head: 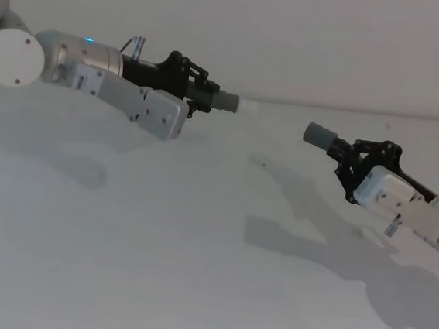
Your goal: Use both hands to pick up one end of the pipe from the table, align the ends, and insert them.
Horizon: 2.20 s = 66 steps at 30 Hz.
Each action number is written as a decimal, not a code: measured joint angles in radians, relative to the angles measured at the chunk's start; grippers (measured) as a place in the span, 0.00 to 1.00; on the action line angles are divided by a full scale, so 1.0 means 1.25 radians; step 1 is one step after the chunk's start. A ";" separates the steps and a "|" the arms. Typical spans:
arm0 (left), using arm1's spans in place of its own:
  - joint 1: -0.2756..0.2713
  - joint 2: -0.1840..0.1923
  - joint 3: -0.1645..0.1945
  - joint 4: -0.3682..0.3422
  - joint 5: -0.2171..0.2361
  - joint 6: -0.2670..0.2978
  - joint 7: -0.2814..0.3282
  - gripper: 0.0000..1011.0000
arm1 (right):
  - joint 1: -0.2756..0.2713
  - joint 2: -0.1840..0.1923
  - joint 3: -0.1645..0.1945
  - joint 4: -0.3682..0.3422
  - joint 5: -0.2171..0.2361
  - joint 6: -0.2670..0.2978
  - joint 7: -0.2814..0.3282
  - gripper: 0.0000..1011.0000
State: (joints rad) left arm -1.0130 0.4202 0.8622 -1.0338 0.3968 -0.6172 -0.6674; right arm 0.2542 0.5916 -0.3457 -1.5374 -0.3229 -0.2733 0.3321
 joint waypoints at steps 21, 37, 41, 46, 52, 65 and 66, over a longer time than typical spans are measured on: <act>-0.035 -0.025 0.025 0.048 0.023 -0.061 0.019 0.34 | 0.034 -0.012 -0.025 0.020 -0.001 -0.021 0.015 0.12; -0.021 -0.020 0.014 0.035 -0.012 -0.054 0.025 0.34 | 0.075 -0.029 -0.053 0.036 0.010 -0.036 0.035 0.12; -0.017 -0.018 0.012 0.032 -0.018 -0.052 0.026 0.34 | 0.086 -0.033 -0.058 0.040 0.014 -0.038 0.039 0.12; -0.015 -0.017 0.010 0.029 -0.024 -0.049 0.026 0.34 | 0.099 -0.037 -0.064 0.044 0.018 -0.043 0.043 0.12; -0.013 -0.016 0.008 0.027 -0.028 -0.047 0.027 0.34 | 0.112 -0.038 -0.070 0.047 0.021 -0.048 0.045 0.12; -0.011 -0.015 0.006 0.024 -0.033 -0.046 0.027 0.34 | 0.134 -0.036 -0.087 0.061 0.010 -0.056 0.047 0.12; -0.011 -0.015 0.006 0.024 -0.033 -0.046 0.027 0.34 | 0.136 -0.036 -0.087 0.062 0.010 -0.056 0.046 0.12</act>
State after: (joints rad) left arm -1.0264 0.4018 0.8700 -1.0033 0.3558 -0.6743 -0.6334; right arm 0.4242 0.5461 -0.4549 -1.4604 -0.3109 -0.3432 0.3900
